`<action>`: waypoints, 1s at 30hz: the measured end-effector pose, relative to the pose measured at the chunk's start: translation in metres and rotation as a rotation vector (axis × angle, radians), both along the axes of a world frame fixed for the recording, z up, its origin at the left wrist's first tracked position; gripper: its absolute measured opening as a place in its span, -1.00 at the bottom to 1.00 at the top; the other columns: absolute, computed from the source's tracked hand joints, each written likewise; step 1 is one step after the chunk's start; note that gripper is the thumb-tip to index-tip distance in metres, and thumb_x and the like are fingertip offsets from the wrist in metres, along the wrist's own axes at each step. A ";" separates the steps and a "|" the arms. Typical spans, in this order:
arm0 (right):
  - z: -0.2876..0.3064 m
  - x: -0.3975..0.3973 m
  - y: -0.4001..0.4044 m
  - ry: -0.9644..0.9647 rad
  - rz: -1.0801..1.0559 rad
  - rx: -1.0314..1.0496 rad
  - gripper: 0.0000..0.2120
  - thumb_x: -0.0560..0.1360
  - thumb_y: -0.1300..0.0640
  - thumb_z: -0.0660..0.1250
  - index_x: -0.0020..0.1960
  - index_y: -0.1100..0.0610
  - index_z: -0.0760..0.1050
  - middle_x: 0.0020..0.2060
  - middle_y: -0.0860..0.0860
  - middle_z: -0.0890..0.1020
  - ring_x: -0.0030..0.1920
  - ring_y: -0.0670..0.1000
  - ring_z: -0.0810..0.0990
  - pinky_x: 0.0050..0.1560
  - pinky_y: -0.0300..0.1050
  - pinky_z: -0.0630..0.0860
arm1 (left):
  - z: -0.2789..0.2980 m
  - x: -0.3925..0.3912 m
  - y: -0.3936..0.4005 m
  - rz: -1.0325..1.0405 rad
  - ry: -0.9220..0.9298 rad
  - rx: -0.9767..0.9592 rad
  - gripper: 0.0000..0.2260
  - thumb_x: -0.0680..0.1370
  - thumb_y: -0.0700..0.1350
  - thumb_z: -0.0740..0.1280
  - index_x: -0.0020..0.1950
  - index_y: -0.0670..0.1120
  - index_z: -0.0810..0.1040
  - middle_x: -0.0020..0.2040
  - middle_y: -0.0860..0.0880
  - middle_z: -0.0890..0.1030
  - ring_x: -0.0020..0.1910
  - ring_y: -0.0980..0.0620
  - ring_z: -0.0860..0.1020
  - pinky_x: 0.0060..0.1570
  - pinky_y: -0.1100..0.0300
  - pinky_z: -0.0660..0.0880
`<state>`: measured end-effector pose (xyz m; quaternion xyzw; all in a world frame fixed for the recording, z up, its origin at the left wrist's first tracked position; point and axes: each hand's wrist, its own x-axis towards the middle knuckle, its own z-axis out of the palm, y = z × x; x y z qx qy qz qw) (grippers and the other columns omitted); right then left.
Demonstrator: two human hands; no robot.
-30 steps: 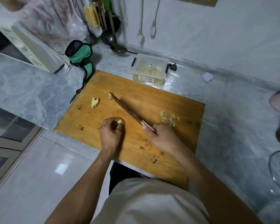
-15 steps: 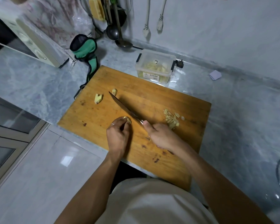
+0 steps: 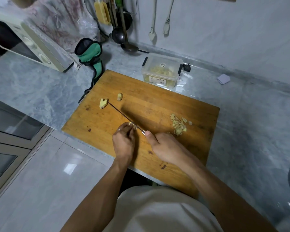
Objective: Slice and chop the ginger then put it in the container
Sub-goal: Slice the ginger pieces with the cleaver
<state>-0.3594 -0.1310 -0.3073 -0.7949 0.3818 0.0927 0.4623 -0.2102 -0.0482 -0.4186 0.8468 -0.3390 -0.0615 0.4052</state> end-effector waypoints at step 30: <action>0.005 -0.002 0.009 0.004 0.005 -0.018 -0.39 0.68 -0.27 -0.07 -0.32 0.13 0.36 -0.47 -0.01 0.43 -0.51 -0.02 0.39 -0.49 -0.08 0.30 | 0.001 -0.005 -0.006 0.100 0.077 0.005 -0.83 0.46 -0.35 0.36 -0.04 -0.22 0.72 0.00 -0.14 0.69 -0.07 -0.04 0.64 0.01 0.07 0.58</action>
